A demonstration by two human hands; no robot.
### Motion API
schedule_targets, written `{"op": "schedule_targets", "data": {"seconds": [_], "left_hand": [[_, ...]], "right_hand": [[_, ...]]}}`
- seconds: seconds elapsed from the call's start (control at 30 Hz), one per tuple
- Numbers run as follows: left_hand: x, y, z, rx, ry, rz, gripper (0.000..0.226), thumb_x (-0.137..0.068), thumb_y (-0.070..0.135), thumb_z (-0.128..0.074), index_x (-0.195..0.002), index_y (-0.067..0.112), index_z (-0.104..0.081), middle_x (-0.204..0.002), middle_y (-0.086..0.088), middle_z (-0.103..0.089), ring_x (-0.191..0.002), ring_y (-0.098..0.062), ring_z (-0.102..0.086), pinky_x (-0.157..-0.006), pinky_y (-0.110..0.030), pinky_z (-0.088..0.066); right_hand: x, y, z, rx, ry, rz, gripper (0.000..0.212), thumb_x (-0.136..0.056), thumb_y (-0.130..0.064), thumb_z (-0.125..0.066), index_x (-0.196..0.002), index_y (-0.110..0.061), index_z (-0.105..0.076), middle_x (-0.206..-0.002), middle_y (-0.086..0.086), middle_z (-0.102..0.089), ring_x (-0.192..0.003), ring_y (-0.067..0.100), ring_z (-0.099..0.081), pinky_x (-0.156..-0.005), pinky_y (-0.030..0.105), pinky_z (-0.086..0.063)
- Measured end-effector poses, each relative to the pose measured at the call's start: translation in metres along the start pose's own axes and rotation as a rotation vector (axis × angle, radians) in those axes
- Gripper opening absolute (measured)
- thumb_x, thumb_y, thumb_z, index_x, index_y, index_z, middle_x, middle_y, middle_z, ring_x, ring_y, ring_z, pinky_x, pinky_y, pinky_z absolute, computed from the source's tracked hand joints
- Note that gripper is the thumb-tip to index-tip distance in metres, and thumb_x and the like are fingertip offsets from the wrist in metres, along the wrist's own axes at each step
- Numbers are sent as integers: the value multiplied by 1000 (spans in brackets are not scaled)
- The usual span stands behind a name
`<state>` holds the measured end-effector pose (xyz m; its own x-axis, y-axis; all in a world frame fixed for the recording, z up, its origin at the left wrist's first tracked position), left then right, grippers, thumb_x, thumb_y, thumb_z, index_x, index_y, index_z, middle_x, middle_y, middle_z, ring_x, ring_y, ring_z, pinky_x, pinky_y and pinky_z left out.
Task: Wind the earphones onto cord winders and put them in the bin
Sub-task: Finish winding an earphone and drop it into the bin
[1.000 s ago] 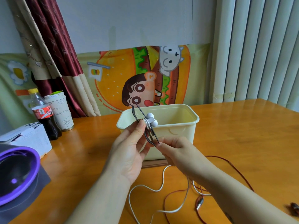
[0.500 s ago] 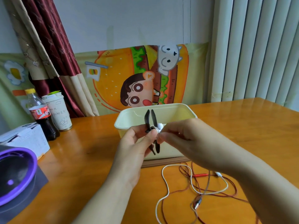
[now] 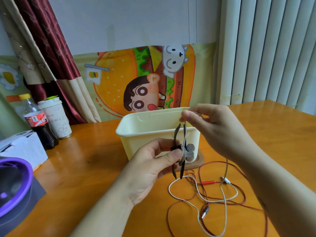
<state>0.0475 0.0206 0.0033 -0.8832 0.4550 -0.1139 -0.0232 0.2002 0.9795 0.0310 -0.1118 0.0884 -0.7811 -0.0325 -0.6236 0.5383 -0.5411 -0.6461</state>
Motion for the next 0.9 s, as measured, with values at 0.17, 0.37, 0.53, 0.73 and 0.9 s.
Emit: {"op": "schedule_targets", "data": {"seconds": [0.17,0.37,0.53,0.73,0.9], "left_hand": [[0,0,2,-7,-1,41,37,-67,19,-79,-101,10,-66,-116,-19,-69,-114,-38,-62,-75,-28,-55],[0,7,-4,103,-60,5,30,-72,12,-70,-102,12,-72,-112,-20,-70,-102,-31,-67,-78,-31,-58],[-1,23,6,103,52,-126,27,-73,14,-74,-99,13,-71,-108,-11,-73,-98,-23,-68,-82,-29,-57],[1,47,26,246,101,-225,29,-74,8,-60,-102,5,-67,-103,-13,-74,-93,-21,-73,-71,-26,-59],[0,36,59,160,325,-164,25,-70,22,-66,-95,21,-70,-95,2,-73,-88,-9,-64,-72,-24,-50]], "right_hand": [[2,-7,-2,-23,46,68,15,-89,-36,-57,-79,-30,-66,-62,-23,-62,-69,-7,-60,-58,6,-41],[2,24,-17,-266,-3,-148,36,-88,-41,-54,-71,-11,-66,-55,-2,-57,-56,7,-49,-59,21,-40],[15,43,-58,-365,-144,-319,32,-89,-27,-62,-58,-19,-66,-49,4,-44,-52,11,-38,-53,26,-30],[24,36,-79,-65,-244,-209,24,-94,-28,-55,-81,-14,-70,-59,9,-44,-50,5,-31,-47,19,-25],[21,21,-70,92,-230,-101,22,-93,-35,-56,-89,-20,-72,-59,8,-54,-49,8,-37,-48,21,-29]]}}
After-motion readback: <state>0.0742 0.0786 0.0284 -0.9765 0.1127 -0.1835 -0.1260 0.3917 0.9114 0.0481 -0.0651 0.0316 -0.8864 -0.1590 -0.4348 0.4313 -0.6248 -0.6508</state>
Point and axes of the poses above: each hand's wrist, its own x-axis away from the middle knuckle, its own z-axis out of the back of the hand, y = z × x, the point moved 8 cm from there along -x, towards the middle knuckle
